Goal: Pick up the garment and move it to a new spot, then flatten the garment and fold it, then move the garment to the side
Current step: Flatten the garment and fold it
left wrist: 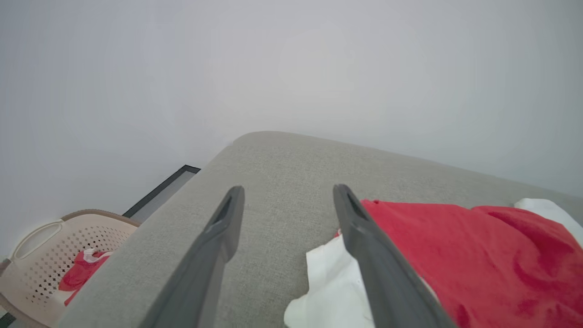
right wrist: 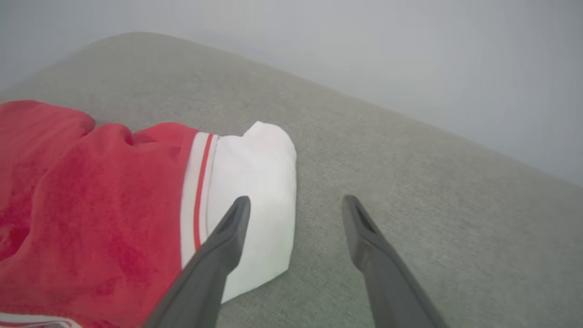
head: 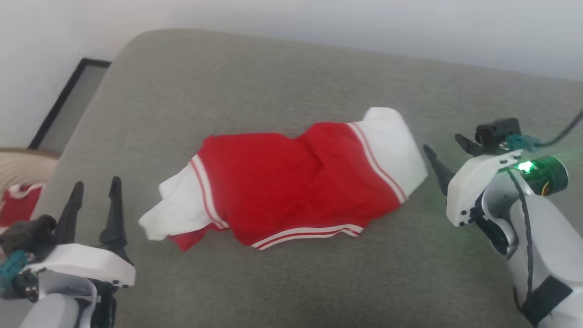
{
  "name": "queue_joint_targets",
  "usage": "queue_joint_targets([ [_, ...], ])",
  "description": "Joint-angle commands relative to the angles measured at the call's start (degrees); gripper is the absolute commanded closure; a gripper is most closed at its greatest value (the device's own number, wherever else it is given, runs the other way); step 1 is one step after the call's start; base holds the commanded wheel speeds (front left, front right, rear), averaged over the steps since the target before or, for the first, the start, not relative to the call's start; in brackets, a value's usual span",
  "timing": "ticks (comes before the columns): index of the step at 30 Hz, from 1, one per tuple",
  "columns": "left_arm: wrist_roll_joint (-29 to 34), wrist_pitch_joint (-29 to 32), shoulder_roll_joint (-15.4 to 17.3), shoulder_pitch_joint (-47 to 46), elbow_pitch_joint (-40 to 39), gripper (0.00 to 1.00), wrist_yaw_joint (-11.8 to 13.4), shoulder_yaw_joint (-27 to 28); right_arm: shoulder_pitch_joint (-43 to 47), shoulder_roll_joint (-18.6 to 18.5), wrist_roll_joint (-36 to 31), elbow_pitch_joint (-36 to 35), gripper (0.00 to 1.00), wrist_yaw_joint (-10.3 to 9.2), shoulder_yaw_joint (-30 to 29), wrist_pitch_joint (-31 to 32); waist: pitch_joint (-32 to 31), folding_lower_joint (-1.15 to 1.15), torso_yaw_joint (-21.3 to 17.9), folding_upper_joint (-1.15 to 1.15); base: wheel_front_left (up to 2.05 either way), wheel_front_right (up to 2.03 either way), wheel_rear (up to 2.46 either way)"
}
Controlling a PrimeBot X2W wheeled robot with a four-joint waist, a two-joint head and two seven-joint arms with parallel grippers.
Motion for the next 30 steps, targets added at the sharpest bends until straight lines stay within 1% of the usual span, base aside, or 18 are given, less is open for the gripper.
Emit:
queue_joint_targets([
  [1, 0.3, -0.51, -0.66, 0.67, 0.2, 0.0, -0.25, 0.4, -0.9, -0.52, 0.47, 0.57, 0.0, 0.0, 0.55, 0.66, 0.84, 0.0, 1.54, 0.0, 0.0, 0.0, 0.0],
  [6, 2.19, -1.41, -5.22, 0.56, 1.34, 0.0, -2.21, 2.67, -3.81, -3.09, 3.39, 3.71, 0.0, 0.0, 3.87, 6.74, 2.3, 0.0, 4.82, 0.0, 0.0, 0.0, 0.0],
  [13, 7.59, -1.36, -13.35, 0.23, 1.94, 0.0, -6.55, 8.6, -6.85, -5.88, 6.02, 9.69, 0.0, 0.0, 5.99, 13.98, 4.41, 0.0, 8.79, 0.0, 0.0, 0.0, 0.0],
  [15, 8.91, -1.38, -15.7, -0.39, 2.34, 0.0, -8.17, 9.99, -7.21, -5.93, 7.16, 11.66, 0.0, 0.0, 6.27, 15.8, 4.91, 0.0, 9.68, 0.0, 0.0, 0.0, 0.0],
  [18, 11.46, -1.38, -18.13, -0.78, 3.2, 0.0, -10.52, 12.31, -7.6, -5.66, 8.56, 14.03, 0.0, 0.01, 7.4, 17.75, 5.28, 0.0, 10.61, 0.0, 0.0, 0.0, 0.0],
  [19, 12.07, -1.39, -18.84, -0.82, 3.46, 0.0, -11.25, 13.11, -7.88, -5.61, 8.83, 14.76, 0.06, 0.0, 7.63, 17.88, 5.33, 0.0, 10.78, 0.0, 0.0, 0.0, 0.0],
  [20, 12.72, -1.39, -19.7, -1.02, 3.59, 0.0, -12.02, 14.04, -8.1, -5.67, 8.96, 15.42, 0.55, 0.0, 8.16, 18.38, 5.35, 0.0, 10.93, 0.0, 0.0, 0.0, 0.0],
  [21, 13.44, -1.38, -20.36, -1.16, 3.76, 0.0, -12.74, 14.92, -8.28, -5.75, 9.14, 16.03, 0.88, 0.01, 8.61, 18.67, 5.34, 0.0, 11.04, 0.0, 0.0, 0.0, 0.0],
  [22, 14.15, -1.38, -20.84, -1.21, 4.03, 0.0, -13.38, 15.82, -8.42, -5.68, 9.35, 16.77, 1.0, 0.0, 8.89, 18.85, 5.3, 0.0, 11.09, 0.0, 0.0, 0.0, 0.0],
  [27, 16.37, -1.39, -22.79, -1.34, 4.53, 0.0, -15.68, 19.95, -9.78, -5.58, 11.16, 17.99, 1.0, 0.0, 10.07, 18.68, 4.61, 0.0, 10.46, 0.0, 0.0, 0.0, 0.0],
  [30, 17.95, -1.38, -23.39, -1.02, 4.46, 0.0, -16.5, 21.66, -10.59, -6.47, 12.06, 17.4, 1.0, -0.01, 11.0, 17.85, 3.98, 0.0, 9.59, 0.0, 0.0, 0.0, 0.0],
])
